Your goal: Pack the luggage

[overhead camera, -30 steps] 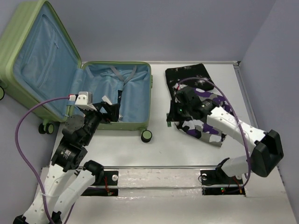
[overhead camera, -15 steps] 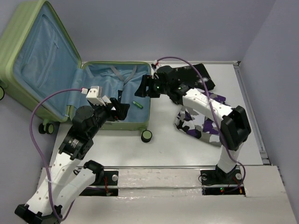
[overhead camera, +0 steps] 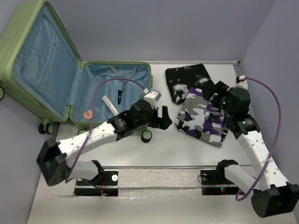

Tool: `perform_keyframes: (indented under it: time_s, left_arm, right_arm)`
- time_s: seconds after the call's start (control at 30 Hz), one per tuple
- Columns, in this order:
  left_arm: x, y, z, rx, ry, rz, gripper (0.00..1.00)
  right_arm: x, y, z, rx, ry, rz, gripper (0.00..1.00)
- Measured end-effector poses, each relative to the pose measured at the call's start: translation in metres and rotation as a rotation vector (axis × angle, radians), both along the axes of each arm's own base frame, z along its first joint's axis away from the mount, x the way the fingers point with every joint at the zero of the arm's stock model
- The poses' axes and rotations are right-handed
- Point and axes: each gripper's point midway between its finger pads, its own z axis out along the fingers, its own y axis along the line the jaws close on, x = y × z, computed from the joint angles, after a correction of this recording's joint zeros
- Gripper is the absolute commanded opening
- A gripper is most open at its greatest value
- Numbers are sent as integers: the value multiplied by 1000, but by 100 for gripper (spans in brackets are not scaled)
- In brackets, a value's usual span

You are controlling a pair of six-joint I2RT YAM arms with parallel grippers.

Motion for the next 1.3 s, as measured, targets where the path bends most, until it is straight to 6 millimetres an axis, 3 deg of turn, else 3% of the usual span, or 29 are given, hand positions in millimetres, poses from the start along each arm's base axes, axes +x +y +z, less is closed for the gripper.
perform_keyframes:
  time_s: [0.1, 0.17, 0.3, 0.4, 0.53, 0.7, 0.77, 0.9, 0.93, 1.0, 1.03, 1.1, 1.3]
  left_arm:
    - [9, -29, -30, 81, 43, -8, 99]
    - [16, -45, -44, 115, 62, -12, 99]
    - [35, -79, -78, 167, 103, -25, 99]
    - [45, -99, -106, 200, 138, -39, 99]
    - [61, -116, -135, 228, 177, -44, 99]
    - [77, -122, -168, 250, 234, -52, 99]
    - [85, -129, -166, 223, 229, -58, 99]
    - [91, -134, -167, 203, 222, -60, 78]
    - [90, -133, -169, 201, 224, -62, 59]
    - [89, -134, -171, 187, 231, -60, 37]
    - [88, -135, -172, 175, 228, -71, 21]
    - [86, -137, -175, 133, 235, -79, 6]
    - [86, -130, -174, 27, 240, -90, 6]
  right_arm:
    - [-10, -22, -10, -24, 4, -67, 88]
    - [-15, -29, -28, -45, 43, -92, 91]
    - [-22, -37, -50, -83, 98, -112, 93]
    - [-25, -42, -52, -104, 106, -126, 93]
    - [-29, -48, -49, -127, 87, -142, 94]
    - [-34, -55, -52, -150, 94, -159, 97]
    - [-35, -59, -55, -161, 102, -179, 99]
    - [-38, -73, -72, -184, 151, -242, 100]
    - [-39, -78, -82, -190, 180, -269, 100]
    - [-41, -88, -98, -198, 228, -309, 100]
    - [-43, -93, -105, -199, 253, -332, 100]
    - [-45, -106, -123, -200, 313, -394, 100]
    - [-53, -137, -162, -189, 447, -526, 100]
